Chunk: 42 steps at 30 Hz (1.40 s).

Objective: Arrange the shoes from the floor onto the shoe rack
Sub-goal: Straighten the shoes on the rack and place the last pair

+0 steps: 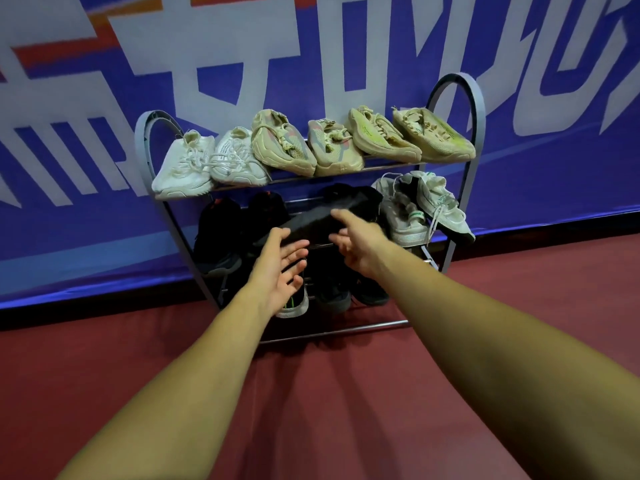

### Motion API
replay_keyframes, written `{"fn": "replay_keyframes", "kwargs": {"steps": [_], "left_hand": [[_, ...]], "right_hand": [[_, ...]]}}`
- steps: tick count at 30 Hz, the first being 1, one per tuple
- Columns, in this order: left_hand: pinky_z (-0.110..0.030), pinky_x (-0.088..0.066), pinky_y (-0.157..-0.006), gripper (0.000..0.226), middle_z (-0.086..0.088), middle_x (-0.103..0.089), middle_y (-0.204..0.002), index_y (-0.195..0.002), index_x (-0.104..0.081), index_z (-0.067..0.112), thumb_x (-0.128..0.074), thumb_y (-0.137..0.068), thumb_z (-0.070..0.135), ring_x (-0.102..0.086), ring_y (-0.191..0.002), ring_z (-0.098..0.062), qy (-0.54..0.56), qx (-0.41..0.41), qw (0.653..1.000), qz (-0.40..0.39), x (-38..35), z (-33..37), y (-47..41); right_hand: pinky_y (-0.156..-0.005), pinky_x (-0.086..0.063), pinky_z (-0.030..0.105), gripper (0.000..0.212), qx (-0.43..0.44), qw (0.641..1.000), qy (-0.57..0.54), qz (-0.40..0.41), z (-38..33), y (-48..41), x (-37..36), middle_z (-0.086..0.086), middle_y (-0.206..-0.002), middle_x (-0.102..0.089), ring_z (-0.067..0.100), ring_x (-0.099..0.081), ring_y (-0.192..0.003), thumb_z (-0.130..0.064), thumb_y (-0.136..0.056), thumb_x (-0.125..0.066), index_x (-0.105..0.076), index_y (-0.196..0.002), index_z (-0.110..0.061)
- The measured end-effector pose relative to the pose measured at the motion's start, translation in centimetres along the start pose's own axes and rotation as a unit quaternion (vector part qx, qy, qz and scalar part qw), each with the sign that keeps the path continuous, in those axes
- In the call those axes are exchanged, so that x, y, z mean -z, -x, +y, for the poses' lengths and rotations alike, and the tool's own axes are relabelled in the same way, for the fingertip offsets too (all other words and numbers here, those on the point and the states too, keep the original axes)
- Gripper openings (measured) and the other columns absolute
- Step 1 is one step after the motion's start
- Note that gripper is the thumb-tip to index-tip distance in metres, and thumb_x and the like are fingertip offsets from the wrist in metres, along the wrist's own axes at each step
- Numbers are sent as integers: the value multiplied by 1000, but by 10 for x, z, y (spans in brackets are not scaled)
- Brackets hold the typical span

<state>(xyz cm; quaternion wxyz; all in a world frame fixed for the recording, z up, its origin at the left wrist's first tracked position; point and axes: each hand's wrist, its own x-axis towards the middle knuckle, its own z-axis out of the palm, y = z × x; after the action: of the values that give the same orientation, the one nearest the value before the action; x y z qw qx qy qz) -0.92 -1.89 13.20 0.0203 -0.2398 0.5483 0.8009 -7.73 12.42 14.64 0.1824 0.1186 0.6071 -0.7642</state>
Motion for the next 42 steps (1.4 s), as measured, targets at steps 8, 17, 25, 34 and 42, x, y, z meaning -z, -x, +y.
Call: {"fn": "replay_keyframes", "kwargs": {"steps": [8, 17, 25, 34, 42], "left_hand": [[-25, -40, -64, 40, -2, -72, -111, -113, -73, 23, -64, -86, 51, -62, -91, -16, -95, 52, 993, -48, 29, -12, 4], [-20, -28, -55, 25, 2, -66, -85, -94, -68, 21, -63, -87, 45, -52, -65, -8, -53, 47, 996, -48, 67, 3, -2], [-15, -29, -49, 10, 7, -68, -72, -81, -67, 22, -68, -90, 18, -59, -58, -1, 43, 5, 998, -52, 12, -1, -2], [-18, -28, -57, 10, 4, -69, -87, -84, -65, 19, -70, -90, 14, -59, -74, -2, 49, -41, 998, 24, -14, -21, -17], [-21, -32, -57, 22, -4, -70, -110, -103, -65, 17, -78, -85, 21, -63, -96, -10, 55, -26, 997, 42, -14, -23, -27]], "right_hand": [[-38, -40, 17, 72, 49, 998, -38, 9, 16, 5, -27, 7, -83, -65, 8, -59, -42, -24, -75, -82, -43, -132, -3], [-42, -20, 21, 21, 48, 997, 18, -60, 5, 12, -6, -10, -40, -35, 5, -30, -33, -14, -84, -70, -50, -82, -20], [-41, -41, 17, 19, 61, 996, -44, -48, 7, 12, -2, -8, -50, -63, 2, -55, -37, -21, -84, -79, -62, -80, -12], [-50, -36, 21, 28, 12, 998, 66, -12, 19, 2, 6, 3, -77, -67, 9, -54, -54, -26, -83, -76, -64, -104, -13], [-53, -31, 26, 15, 9, 999, 47, 0, 26, -17, 0, 3, -68, -54, 13, -42, -62, -15, -80, -76, -64, -87, -11]]}}
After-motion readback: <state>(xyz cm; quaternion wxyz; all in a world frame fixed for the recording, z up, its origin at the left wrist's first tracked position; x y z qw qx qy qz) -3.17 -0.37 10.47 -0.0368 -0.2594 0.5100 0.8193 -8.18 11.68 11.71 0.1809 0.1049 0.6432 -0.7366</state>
